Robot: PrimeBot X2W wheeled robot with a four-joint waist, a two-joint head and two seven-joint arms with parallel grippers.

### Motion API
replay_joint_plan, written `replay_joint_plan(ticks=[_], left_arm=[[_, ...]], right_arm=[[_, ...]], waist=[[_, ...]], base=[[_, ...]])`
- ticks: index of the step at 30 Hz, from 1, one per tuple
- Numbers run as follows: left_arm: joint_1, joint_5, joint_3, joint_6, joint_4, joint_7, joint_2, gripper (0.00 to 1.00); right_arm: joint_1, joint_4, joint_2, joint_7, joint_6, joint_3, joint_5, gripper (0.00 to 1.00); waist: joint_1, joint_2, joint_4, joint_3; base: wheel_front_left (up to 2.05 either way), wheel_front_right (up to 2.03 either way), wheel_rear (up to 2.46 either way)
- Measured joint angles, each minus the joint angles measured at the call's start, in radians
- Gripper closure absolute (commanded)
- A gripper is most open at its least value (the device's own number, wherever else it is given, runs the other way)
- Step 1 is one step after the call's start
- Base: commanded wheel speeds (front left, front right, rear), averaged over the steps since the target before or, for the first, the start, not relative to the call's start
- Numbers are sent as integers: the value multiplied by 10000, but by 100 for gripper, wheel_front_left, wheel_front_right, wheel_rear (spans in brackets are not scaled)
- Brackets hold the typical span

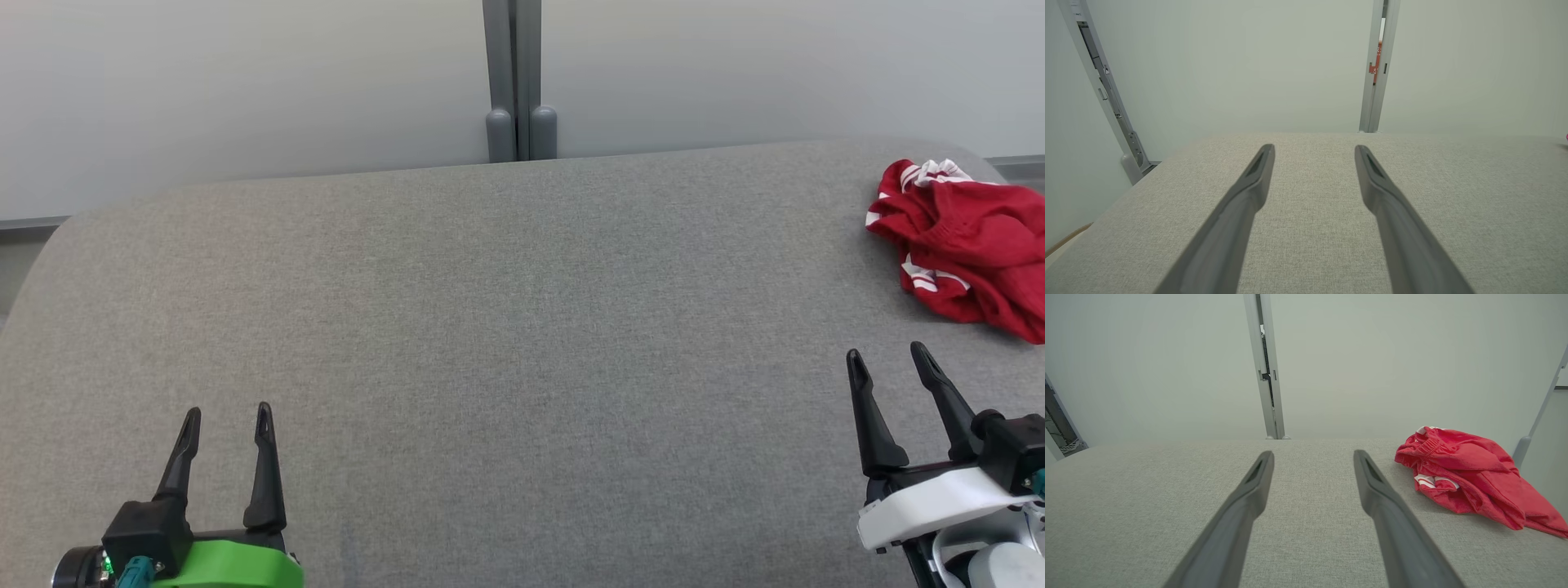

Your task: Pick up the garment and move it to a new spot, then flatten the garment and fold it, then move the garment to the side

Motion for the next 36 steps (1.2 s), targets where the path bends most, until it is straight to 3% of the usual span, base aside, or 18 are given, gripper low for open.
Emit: replay_joint_plan(ticks=[20,21,28,36], left_arm=[[89,-194,-94,4,105,0,117,0],[90,-194,-100,12,104,2,130,100],[244,-219,-194,10,704,73,-140,100],[244,-1567,-13,-121,798,499,-282,100]], right_arm=[[330,-94,316,58,0,-324,-56,0],[336,-92,322,58,0,-324,-56,100],[546,506,612,81,2,-244,-19,100],[527,679,700,418,2,-295,1375,100]], waist=[[0,0,56,-234],[0,0,57,-237],[0,0,54,-238],[1,0,32,-215]], base=[[0,0,0],[0,0,0],[0,0,0],[0,0,0]])
